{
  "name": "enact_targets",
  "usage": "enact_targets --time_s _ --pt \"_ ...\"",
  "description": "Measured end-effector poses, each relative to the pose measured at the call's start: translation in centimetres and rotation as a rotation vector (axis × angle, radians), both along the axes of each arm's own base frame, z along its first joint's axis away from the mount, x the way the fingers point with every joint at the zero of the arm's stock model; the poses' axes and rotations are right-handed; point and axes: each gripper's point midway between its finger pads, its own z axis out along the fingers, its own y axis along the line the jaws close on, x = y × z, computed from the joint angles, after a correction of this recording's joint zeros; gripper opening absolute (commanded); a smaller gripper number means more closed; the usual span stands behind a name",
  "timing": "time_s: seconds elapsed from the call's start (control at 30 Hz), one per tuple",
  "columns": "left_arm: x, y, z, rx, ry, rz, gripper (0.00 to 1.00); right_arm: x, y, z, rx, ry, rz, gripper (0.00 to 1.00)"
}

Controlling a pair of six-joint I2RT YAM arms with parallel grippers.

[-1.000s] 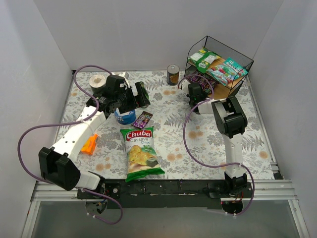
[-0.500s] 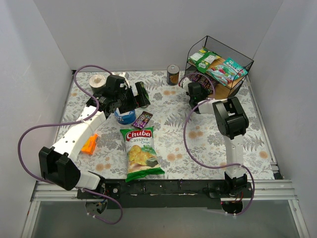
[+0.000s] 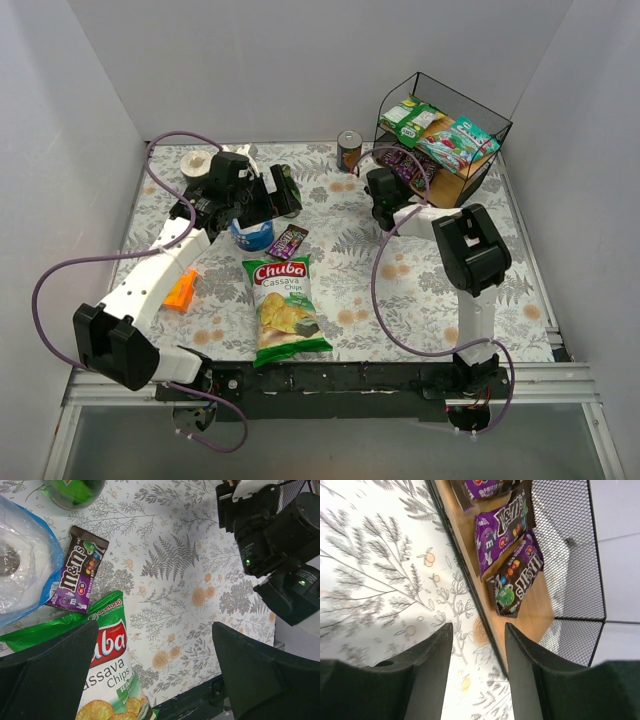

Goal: Place and organize the candy bags onto the shelf

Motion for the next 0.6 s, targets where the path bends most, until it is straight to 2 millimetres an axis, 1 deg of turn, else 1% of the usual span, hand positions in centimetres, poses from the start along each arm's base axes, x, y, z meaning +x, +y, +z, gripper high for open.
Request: enact_targets --time_s 0.1,0.13,0.17,0.27,0.37,0.47,0.53,0.57,0.6 --pt "-0.1 0.3 0.1 0.004 -0.011 0.01 0.98 -1.2 1.1 1.6 0.103 0.002 -0.012 0.54" --pt "-0.2 0.5 0.1 0.008 -0.014 0.016 0.98 -1.7 1.6 2.2 0.152 0.007 -0.007 0.57" --pt "-0.3 0.6 -0.1 0.012 -0.014 0.021 0.98 -2.2 2.3 3.0 0.203 0.013 0.001 0.57" --pt "-0.7 1.3 -0.7 0.03 -0.015 0.042 0.98 -3.9 4.4 4.7 0.348 0.077 0.049 0.59" --pt "-1.3 2.3 -1.8 0.054 -0.003 0.071 0.98 -5.3 7.1 5.9 0.474 0.152 0.095 0.59" --pt "-2.3 3.1 -3.6 0.078 0.027 0.094 0.98 -7.6 9.6 6.0 0.602 0.252 0.147 0.59" --pt "-3.0 3.6 -5.4 0.094 0.062 0.108 0.93 -9.3 11.3 6.1 0.693 0.323 0.18 0.59" --pt "-3.4 3.9 -6.5 0.103 0.088 0.116 0.87 -10.1 12.1 6.2 0.737 0.354 0.193 0.58" --pt "-3.7 4.0 -7.6 0.11 0.11 0.122 0.84 -10.7 12.6 6.4 0.776 0.376 0.203 0.58"
